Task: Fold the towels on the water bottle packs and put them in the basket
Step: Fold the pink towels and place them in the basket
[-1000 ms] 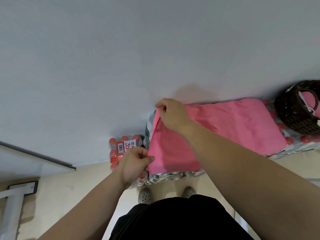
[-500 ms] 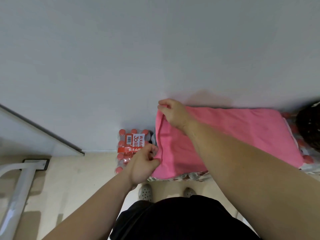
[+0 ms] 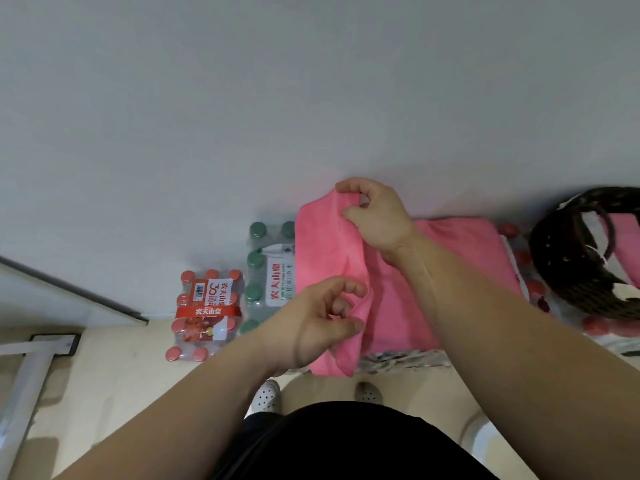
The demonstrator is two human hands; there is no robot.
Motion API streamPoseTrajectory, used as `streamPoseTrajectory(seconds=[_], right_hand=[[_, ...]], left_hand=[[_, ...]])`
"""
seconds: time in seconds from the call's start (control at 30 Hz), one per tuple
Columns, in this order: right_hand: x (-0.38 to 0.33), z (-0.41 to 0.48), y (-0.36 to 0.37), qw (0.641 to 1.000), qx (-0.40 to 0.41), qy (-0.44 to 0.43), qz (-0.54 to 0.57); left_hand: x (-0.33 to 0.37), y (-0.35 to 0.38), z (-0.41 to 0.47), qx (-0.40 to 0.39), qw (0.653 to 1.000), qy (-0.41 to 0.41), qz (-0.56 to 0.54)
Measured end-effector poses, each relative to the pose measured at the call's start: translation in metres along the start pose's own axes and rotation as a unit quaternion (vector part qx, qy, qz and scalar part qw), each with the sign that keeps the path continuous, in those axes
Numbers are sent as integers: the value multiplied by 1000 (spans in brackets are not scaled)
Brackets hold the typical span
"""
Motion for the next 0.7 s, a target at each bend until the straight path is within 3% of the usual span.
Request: streamPoseTrajectory(seconds=[0.17, 0.27, 0.47, 0.7], right_hand=[[30, 6, -92, 1000, -5, -5, 11], [63, 12, -127, 999, -12, 8, -40], [121, 5, -128, 978, -120, 45, -165], [121, 11, -134, 983, -90, 2, -160]], left_hand=[[16, 82, 54, 21, 996, 5, 86], [7, 120, 80, 34, 986, -14, 160], [-15, 144, 100, 62, 947, -50, 310], [-10, 144, 102, 92, 945, -77, 305]])
Point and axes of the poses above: each hand's wrist, its own z-axis towards the middle knuckle, its own y-axis out of the palm, x = y × z, the point moved 6 cm from there along z, towards the middle knuckle, and after that the axes turned 7 degrees about y, right-handed, at the moved point
